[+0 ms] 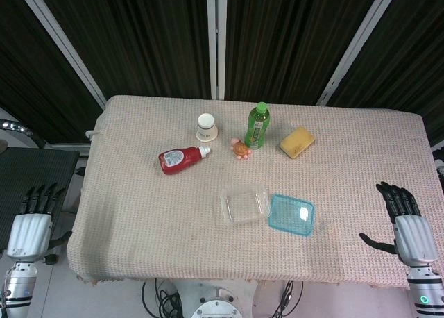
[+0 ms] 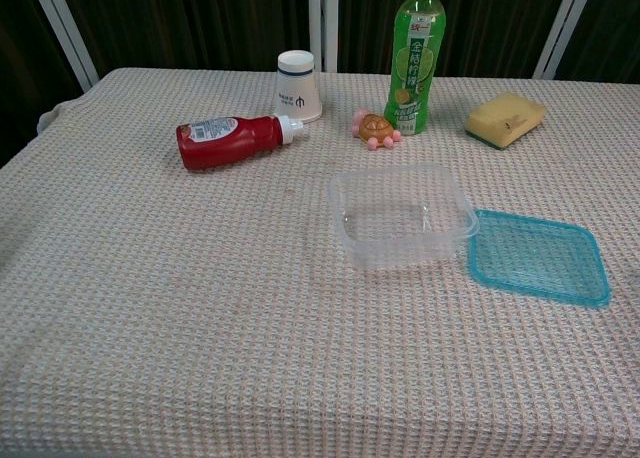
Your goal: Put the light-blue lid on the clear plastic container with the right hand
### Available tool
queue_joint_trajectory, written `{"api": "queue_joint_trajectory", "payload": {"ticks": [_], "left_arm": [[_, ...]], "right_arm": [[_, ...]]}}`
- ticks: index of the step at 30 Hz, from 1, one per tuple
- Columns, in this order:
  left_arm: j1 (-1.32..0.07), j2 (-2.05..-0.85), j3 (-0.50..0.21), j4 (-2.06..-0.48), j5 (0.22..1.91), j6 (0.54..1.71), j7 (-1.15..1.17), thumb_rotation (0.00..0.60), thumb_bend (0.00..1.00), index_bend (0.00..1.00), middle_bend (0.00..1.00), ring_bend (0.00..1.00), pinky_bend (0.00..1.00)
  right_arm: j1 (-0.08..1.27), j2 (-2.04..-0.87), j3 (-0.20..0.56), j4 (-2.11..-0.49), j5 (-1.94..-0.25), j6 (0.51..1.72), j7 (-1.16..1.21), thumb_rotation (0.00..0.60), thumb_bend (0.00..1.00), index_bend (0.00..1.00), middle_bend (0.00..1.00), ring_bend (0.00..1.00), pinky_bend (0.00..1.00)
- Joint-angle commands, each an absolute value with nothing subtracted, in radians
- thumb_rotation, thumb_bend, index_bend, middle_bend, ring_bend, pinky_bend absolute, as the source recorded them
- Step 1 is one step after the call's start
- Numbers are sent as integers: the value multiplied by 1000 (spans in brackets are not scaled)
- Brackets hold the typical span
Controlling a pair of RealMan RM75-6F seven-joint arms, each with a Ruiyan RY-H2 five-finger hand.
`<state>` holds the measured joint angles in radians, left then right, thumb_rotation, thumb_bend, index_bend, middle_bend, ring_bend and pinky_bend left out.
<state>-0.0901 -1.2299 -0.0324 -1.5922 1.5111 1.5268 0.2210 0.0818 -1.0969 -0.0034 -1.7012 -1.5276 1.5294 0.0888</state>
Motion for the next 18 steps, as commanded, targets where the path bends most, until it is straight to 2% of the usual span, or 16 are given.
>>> {"api": "queue_joint_trajectory", "payload": {"ticks": [1,5,10,18], "left_arm": [[-91,-1232,-31,-1590,1513,1524,221,600,60,123,47,0,0],[-92,-1236,-29,-1586,1522,1523,224,600,60,123,47,0,0],[-95,-1242,-28,-1585,1530,1523,225,600,60,123,47,0,0],[-100,-1246,-25,-1586,1538,1514,228,600,59,123,47,0,0]], "right_arm": [[87,-1100,-5,-1702,-1533,1513,82,600,0,0,51,0,0],[93,-1103,-10,-1708,-1554,1496,76,600,0,0,50,0,0],[146,-1137,-28,-1718,-1604,1401,72,600,0,0,43,0,0],[269,-1332,13,-1672,-1489,1158,-100,600,0,0,0,0,0]]}}
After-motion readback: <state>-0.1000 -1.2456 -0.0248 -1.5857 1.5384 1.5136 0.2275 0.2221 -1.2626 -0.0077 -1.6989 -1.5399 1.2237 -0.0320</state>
